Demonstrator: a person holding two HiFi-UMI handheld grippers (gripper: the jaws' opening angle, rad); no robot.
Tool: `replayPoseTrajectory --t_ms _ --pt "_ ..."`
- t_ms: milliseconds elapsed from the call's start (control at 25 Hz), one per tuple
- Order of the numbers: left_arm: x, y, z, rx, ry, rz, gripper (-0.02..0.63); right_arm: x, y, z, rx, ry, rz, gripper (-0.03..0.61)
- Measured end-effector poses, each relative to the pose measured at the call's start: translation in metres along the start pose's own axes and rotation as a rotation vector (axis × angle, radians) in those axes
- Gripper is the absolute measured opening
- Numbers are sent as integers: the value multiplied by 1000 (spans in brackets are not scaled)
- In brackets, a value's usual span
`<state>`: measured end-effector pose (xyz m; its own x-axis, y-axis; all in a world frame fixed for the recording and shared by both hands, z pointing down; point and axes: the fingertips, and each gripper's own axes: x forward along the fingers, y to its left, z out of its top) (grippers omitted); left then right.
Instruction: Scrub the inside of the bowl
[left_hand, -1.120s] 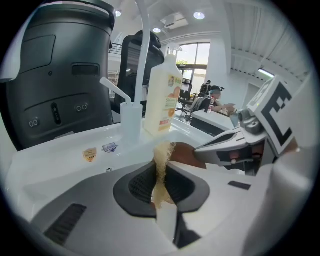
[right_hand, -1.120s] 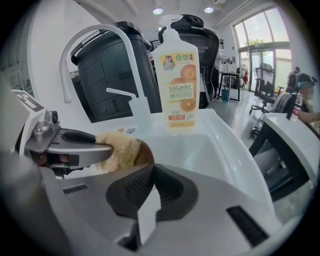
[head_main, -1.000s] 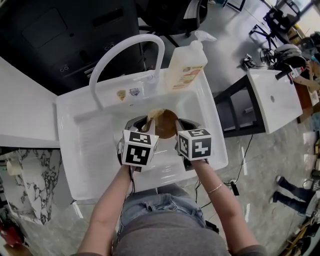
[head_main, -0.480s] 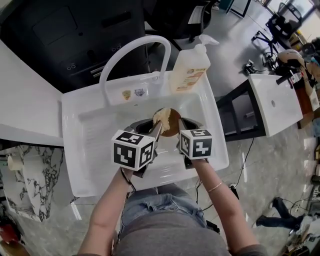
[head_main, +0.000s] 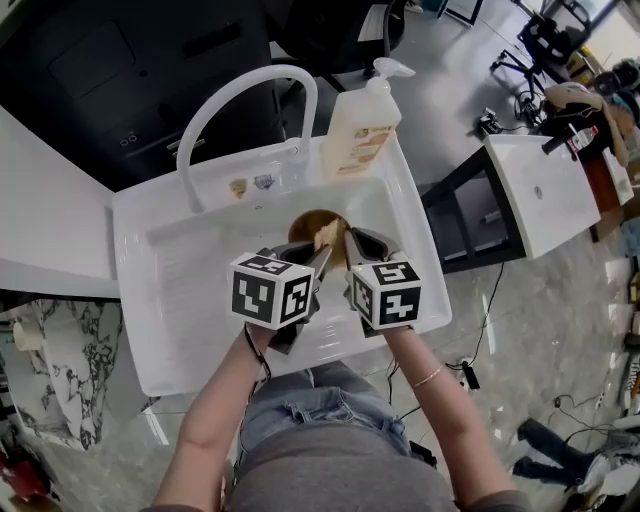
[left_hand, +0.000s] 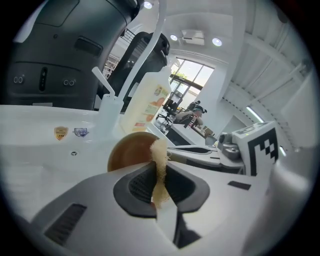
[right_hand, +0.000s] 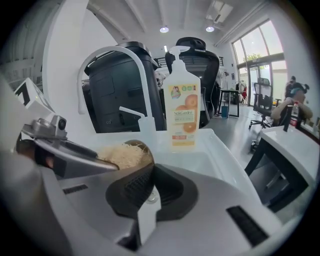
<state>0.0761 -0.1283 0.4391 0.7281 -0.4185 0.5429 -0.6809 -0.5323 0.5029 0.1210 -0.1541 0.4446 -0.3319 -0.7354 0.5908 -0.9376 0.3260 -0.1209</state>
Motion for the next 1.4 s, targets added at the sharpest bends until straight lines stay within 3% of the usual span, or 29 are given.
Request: replayPoseTrajectory --t_ms 520,840,1400 --pt "9 26 -17 117 115 156 48 -4 19 -10 -71 7 34 17" --pt "0 44 -16 195 101 279 48 -1 17 -16 -43 38 13 15" --pt "-20 57 -9 220 52 347 48 6 11 -15 -43 45 -23 14"
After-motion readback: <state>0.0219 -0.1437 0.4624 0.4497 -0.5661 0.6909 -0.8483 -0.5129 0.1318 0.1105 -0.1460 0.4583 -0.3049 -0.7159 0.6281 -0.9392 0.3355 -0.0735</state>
